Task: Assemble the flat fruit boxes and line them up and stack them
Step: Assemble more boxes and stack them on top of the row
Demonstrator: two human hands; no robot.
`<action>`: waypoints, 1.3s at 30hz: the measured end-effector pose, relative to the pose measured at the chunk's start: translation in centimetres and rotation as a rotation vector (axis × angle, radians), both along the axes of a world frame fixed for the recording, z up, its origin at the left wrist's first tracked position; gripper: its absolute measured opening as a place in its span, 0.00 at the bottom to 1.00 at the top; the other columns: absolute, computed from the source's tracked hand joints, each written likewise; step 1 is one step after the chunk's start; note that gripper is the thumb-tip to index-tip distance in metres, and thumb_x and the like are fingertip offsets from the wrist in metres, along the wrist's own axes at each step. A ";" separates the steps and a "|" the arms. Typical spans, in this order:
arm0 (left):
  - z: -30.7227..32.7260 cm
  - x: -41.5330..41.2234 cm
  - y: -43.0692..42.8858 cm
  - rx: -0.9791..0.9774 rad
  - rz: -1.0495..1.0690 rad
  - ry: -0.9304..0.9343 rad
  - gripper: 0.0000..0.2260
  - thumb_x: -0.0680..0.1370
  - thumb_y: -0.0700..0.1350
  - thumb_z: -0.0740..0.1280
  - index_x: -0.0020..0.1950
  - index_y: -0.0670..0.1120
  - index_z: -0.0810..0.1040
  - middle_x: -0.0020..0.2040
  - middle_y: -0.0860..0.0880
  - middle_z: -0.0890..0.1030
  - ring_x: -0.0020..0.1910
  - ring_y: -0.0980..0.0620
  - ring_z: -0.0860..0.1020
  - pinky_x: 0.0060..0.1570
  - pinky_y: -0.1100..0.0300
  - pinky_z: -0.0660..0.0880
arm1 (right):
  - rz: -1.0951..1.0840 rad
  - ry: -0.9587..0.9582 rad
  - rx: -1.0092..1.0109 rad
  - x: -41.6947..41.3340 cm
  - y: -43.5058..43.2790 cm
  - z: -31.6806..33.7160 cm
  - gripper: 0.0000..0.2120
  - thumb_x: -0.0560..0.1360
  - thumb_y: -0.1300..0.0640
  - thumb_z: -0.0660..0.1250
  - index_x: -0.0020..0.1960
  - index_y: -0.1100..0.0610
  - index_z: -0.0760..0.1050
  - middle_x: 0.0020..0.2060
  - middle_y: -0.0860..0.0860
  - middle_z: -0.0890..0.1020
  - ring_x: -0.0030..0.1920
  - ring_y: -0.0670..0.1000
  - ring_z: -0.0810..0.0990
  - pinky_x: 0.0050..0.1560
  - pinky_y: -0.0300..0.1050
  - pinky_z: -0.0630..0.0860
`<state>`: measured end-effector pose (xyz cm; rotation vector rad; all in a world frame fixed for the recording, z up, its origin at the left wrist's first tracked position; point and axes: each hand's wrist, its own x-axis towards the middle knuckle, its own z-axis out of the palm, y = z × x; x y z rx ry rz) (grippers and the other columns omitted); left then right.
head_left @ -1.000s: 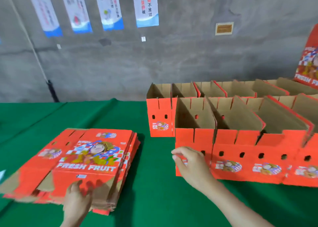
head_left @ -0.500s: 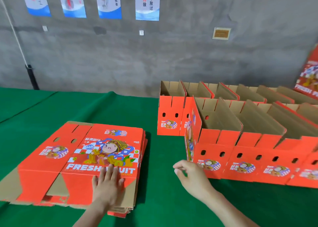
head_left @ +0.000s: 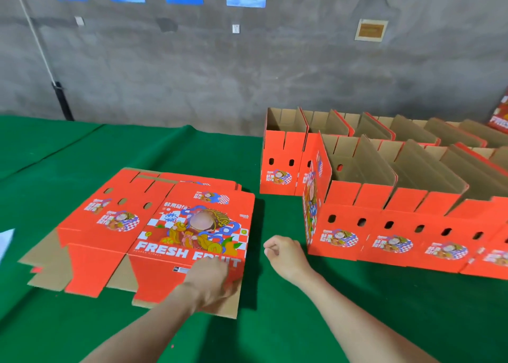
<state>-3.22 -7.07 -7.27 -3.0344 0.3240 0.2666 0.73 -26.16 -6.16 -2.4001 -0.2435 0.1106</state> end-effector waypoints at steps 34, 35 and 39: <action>6.6 -4.4 2.0 -0.665 0.045 -0.308 0.25 0.76 0.56 0.66 0.70 0.46 0.72 0.71 0.49 0.70 0.69 0.55 0.68 0.65 0.69 0.61 | -0.256 0.355 0.771 0.8 2.5 4.7 0.07 0.81 0.62 0.57 0.47 0.60 0.72 0.42 0.55 0.81 0.38 0.51 0.81 0.37 0.42 0.77; 8.3 -4.7 2.2 -0.646 -0.022 -0.226 0.32 0.73 0.61 0.66 0.73 0.48 0.67 0.74 0.50 0.65 0.72 0.57 0.64 0.68 0.69 0.58 | -0.245 0.344 0.812 1.0 2.1 5.9 0.07 0.81 0.62 0.57 0.49 0.61 0.73 0.40 0.54 0.81 0.36 0.50 0.81 0.34 0.41 0.76; 13.6 -6.4 1.1 -0.220 -0.158 -0.040 0.47 0.68 0.66 0.70 0.78 0.55 0.48 0.78 0.56 0.49 0.77 0.57 0.50 0.75 0.57 0.51 | -0.327 0.407 0.866 1.5 -0.3 9.9 0.07 0.80 0.64 0.60 0.55 0.65 0.75 0.35 0.56 0.80 0.26 0.49 0.80 0.24 0.37 0.74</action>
